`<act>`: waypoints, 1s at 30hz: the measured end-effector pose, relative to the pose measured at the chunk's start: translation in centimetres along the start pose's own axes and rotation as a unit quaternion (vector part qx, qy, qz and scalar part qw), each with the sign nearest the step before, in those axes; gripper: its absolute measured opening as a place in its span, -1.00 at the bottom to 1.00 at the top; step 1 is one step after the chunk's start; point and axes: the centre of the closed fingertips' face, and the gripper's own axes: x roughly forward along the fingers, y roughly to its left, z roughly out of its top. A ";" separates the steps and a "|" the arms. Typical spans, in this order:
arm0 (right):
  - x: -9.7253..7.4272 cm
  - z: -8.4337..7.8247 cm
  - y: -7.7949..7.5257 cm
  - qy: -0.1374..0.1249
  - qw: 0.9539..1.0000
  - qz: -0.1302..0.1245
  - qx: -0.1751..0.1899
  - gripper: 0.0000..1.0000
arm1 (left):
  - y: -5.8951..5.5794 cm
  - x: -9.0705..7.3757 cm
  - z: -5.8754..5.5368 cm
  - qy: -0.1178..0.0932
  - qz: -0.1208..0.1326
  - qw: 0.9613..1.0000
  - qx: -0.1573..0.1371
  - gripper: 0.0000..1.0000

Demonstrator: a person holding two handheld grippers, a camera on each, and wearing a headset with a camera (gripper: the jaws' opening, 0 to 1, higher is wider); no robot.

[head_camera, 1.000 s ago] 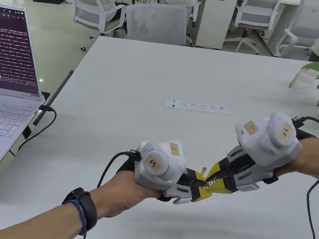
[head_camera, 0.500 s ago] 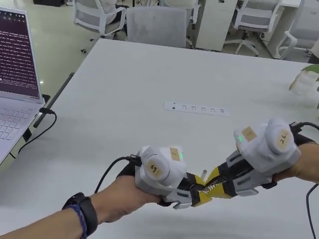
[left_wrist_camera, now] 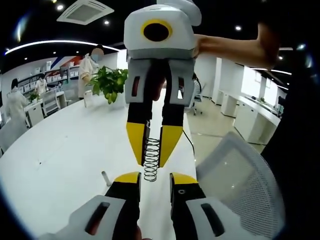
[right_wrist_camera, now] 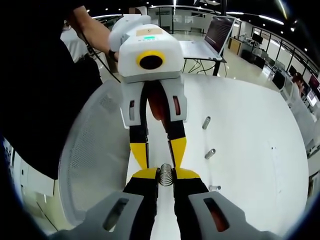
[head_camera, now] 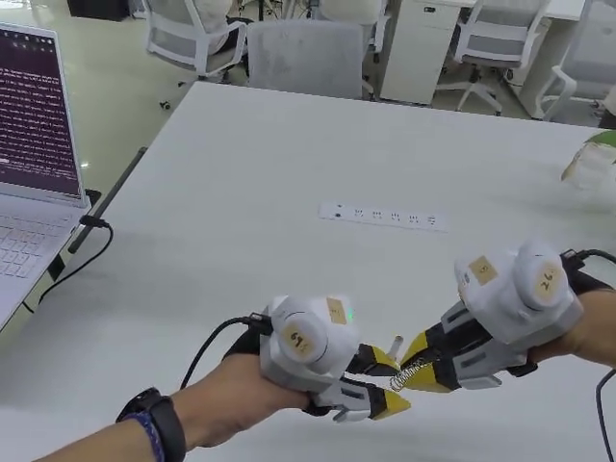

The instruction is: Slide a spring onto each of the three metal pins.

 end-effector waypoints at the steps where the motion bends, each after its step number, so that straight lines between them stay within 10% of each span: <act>1: 0.0 -0.1 0.0 0.001 1.000 0.000 0.001 -0.84 | 0.0 -0.1 -0.1 0.000 0.000 1.000 -0.001 -0.67; 30: 0.7 -4.7 -3.4 0.032 0.997 -0.032 0.060 -0.84 | 2.9 -5.5 -4.4 0.013 0.082 0.994 -0.068 -0.13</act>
